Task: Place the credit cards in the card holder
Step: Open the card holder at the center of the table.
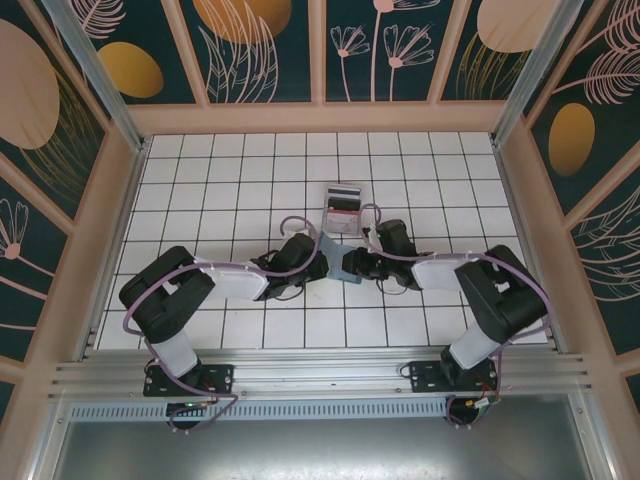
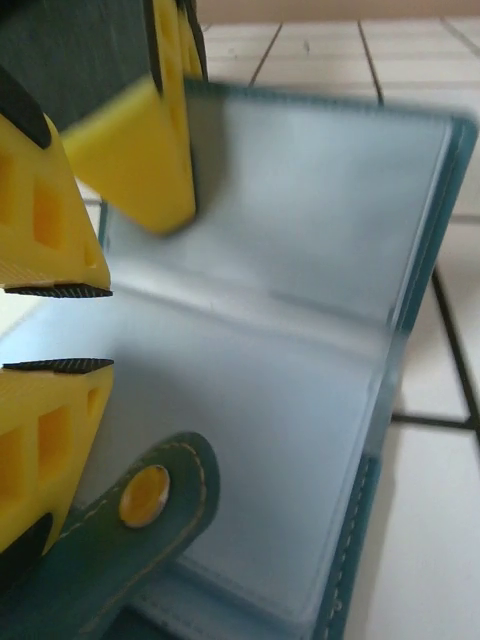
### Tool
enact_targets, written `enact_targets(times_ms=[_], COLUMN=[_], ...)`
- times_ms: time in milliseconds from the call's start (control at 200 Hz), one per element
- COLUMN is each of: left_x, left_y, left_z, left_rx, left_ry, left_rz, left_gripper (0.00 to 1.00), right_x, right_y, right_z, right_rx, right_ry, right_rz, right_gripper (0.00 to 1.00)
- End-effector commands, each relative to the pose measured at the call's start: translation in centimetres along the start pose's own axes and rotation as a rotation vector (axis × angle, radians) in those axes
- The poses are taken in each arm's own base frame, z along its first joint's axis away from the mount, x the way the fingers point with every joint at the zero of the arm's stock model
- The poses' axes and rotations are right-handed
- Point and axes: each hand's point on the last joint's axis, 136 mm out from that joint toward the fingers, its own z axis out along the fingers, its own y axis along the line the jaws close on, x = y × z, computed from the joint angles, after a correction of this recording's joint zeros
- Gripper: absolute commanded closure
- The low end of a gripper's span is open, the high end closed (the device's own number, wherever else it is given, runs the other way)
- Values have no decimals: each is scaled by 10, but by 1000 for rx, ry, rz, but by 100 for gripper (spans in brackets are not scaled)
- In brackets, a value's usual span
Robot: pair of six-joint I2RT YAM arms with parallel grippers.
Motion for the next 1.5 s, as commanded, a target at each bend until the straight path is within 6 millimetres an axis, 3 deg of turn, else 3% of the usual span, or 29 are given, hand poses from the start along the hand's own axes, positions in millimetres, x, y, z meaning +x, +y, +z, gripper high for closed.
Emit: enact_targets(times_ms=[0, 140, 270, 566, 686, 911, 1076, 1206, 1306, 1446, 1496], left_x=[11, 22, 24, 21, 15, -27, -63, -64, -59, -53, -45], left_y=[-4, 12, 31, 62, 65, 52, 7, -33, -44, -43, -30], left_z=[-4, -4, -11, -25, -27, -41, -54, -42, -34, -23, -16], left_rx=[76, 59, -15, -145, -160, -170, -61, 53, 88, 81, 35], left_ry=[29, 46, 34, 4, -4, -69, -121, -35, 16, 60, 101], left_rz=[-79, -144, -150, -143, -134, -71, 46, 154, 173, 188, 192], left_gripper=[100, 80, 71, 68, 68, 67, 64, 58, 55, 48, 48], right_x=[-14, -10, -8, -12, -13, -15, -17, -19, -20, -20, -19], right_y=[5, -17, -30, -27, -28, -25, -22, -20, -21, -22, -23], right_z=[6, 8, 4, -2, -5, -8, -9, -8, -8, -7, -7], right_rx=[-20, 90, 158, 177, 196, 205, 198, 193, 200, 200, 202], right_ry=[-43, -27, -15, -5, -7, -6, -11, -10, -10, -11, -11], right_rz=[-27, -41, -53, -85, -98, -108, -110, -112, -115, -114, -112], right_gripper=[73, 74, 74, 74, 74, 74, 74, 73, 74, 74, 74])
